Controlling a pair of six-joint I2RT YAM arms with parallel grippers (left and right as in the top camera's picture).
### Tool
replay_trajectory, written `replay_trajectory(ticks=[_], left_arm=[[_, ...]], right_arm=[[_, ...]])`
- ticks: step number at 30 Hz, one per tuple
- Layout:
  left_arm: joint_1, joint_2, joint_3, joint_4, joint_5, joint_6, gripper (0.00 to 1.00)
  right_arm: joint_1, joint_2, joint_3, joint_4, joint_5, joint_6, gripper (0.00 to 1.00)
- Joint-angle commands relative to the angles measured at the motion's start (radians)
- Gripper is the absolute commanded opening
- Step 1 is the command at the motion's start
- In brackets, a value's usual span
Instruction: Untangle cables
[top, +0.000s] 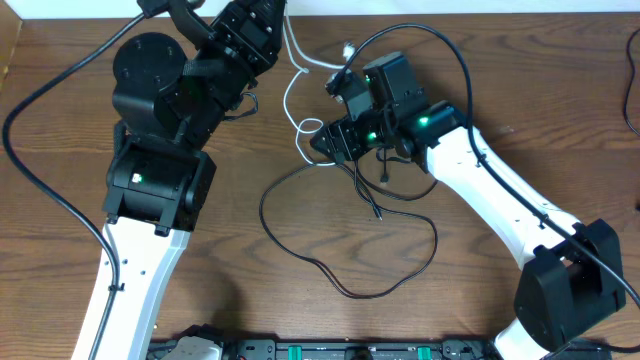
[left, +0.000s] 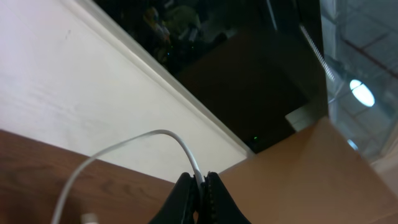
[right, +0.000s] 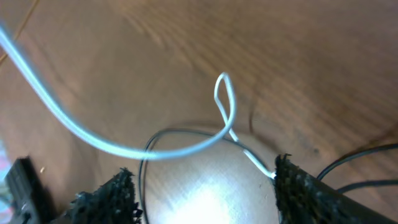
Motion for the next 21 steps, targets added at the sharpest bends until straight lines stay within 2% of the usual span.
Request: replay_trajectory(ticks=[1, 18, 21], left_arm=[[0.005, -0.026, 0.01, 0.006, 0.018, -0.085, 0.08], [0.005, -0.076, 0.01, 0.018, 0.011, -0.176, 0.08], [0.005, -0.076, 0.01, 0.02, 0.012, -0.209, 0.08]], right_arm=[[0.008, -0.014, -0.031, 0.026, 0.099, 0.038, 0.68], [0.06, 0.003, -0.124, 0.155, 0.106, 0.06, 0.65], [0.084, 0.019, -0.124, 0.194, 0.117, 0.073, 0.62]])
